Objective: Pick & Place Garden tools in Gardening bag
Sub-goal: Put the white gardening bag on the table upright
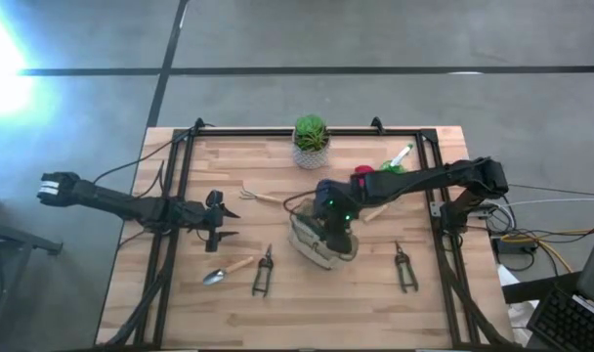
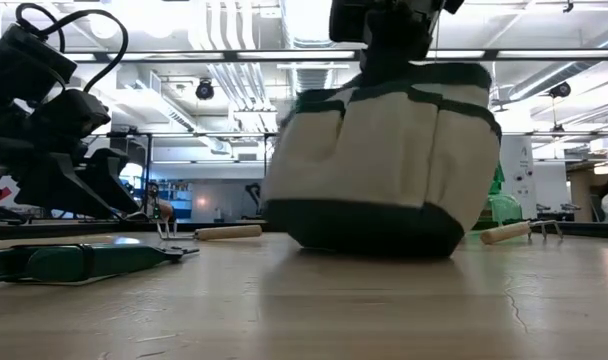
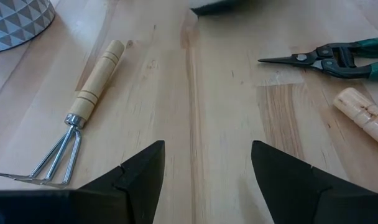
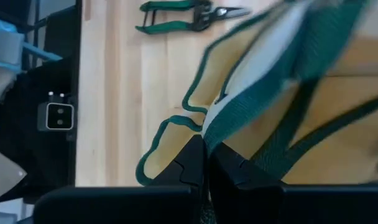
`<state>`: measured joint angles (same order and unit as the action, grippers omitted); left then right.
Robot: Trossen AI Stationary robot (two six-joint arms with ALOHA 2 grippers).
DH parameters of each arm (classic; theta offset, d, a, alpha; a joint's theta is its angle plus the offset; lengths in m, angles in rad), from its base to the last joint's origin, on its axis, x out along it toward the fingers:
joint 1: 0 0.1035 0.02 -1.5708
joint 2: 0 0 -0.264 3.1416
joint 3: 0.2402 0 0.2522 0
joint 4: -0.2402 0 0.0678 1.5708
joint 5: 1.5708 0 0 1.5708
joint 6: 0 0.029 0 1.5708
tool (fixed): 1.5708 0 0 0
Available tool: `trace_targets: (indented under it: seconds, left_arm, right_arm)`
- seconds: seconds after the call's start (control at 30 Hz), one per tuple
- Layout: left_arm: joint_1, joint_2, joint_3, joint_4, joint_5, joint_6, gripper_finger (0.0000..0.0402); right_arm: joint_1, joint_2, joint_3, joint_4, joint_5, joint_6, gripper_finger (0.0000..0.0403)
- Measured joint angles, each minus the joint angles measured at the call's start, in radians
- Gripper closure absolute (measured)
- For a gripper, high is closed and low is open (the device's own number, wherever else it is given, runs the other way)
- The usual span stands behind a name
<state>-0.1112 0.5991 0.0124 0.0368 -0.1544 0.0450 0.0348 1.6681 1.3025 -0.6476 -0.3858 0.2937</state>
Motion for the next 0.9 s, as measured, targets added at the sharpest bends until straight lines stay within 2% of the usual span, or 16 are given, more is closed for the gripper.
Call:
trace_targets:
  seconds: [0.3, 0.9]
  left_arm:
    - [0.0, 0.0, 0.0, 0.0, 0.0, 0.0, 0.0161]
    - [0.0, 0.0, 0.0, 0.0, 0.0, 0.0, 0.0161]
  right_arm:
    - [0.038, 0.034, 0.0, 0.106, -0.063, 0.052, 0.0395]
    - [0.125, 0.049, -0.001, 0.164, -0.06, 0.076, 0.0394]
